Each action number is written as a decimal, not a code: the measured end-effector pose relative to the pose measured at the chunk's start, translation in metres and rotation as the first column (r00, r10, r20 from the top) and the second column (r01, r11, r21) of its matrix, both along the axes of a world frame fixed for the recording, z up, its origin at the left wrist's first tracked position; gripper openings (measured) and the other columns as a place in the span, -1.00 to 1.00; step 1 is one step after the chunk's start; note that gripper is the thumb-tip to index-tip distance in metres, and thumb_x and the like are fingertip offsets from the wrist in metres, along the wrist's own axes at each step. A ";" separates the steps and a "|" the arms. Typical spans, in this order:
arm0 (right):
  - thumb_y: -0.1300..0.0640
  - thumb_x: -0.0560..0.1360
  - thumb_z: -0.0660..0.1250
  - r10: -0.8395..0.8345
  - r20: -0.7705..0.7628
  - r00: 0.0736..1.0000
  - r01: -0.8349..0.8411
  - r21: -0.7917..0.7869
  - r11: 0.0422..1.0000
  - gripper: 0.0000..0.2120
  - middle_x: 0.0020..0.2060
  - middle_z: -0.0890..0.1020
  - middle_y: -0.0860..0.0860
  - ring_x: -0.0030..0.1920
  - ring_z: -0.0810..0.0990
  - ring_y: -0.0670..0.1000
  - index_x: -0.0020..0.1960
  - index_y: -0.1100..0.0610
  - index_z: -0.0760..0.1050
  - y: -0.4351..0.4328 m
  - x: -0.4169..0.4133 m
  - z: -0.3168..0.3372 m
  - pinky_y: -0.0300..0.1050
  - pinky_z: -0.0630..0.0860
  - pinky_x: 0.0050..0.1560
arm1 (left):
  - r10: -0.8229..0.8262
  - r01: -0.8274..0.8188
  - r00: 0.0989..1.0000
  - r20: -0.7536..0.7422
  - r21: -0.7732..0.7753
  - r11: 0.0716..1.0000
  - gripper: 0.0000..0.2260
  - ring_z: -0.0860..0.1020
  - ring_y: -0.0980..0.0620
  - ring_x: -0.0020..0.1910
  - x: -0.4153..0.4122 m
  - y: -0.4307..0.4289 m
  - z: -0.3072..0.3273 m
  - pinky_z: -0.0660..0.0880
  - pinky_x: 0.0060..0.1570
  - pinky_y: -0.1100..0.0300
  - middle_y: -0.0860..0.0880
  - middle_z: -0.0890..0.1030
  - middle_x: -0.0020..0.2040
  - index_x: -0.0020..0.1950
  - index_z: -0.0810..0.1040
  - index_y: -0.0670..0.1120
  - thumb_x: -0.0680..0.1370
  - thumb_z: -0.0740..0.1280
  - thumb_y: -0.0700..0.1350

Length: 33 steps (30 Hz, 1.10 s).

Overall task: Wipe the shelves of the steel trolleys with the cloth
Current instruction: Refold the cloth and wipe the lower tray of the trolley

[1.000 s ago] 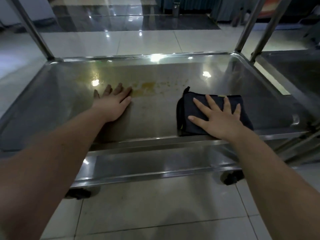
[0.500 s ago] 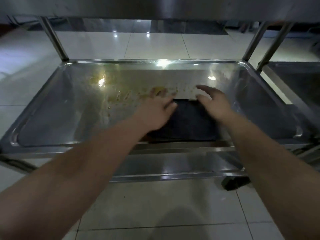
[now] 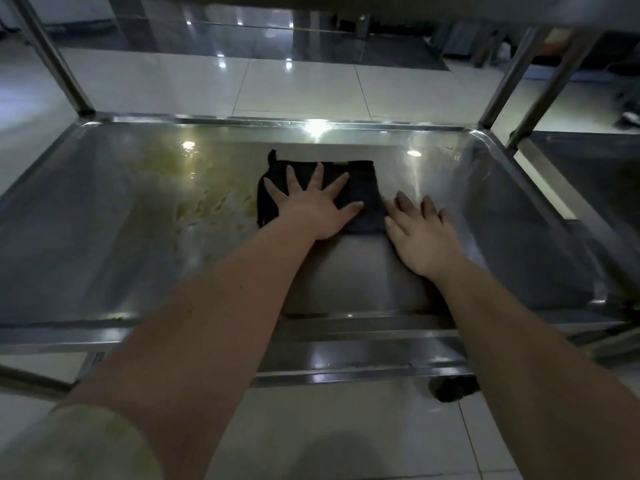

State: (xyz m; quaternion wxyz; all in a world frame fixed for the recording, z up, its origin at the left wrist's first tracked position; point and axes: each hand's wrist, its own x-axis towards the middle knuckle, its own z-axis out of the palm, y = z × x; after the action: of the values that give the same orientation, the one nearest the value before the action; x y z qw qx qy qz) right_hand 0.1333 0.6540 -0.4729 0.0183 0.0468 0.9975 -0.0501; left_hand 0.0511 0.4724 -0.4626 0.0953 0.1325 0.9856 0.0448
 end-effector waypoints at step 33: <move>-0.33 0.58 -0.13 0.003 0.029 1.000 -0.003 -0.012 1.000 -0.46 0.56 -0.06 -0.24 0.57 -0.13 0.15 0.54 -0.29 -0.04 -0.057 -0.017 0.001 0.53 -0.25 0.33 | -0.027 0.032 0.992 -0.127 0.038 0.999 -0.32 -0.26 -0.23 0.54 0.091 -0.113 -0.016 -0.32 0.33 -0.42 0.14 -0.23 0.59 0.44 -0.31 0.45 0.34 -0.32 0.59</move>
State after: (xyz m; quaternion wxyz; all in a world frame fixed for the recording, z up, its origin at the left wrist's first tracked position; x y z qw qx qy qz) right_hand 0.1159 0.5968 -0.4722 0.0332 0.0458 0.9969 -0.0552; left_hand 0.1424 0.3598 -0.4787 0.0309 0.1513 0.9865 0.0546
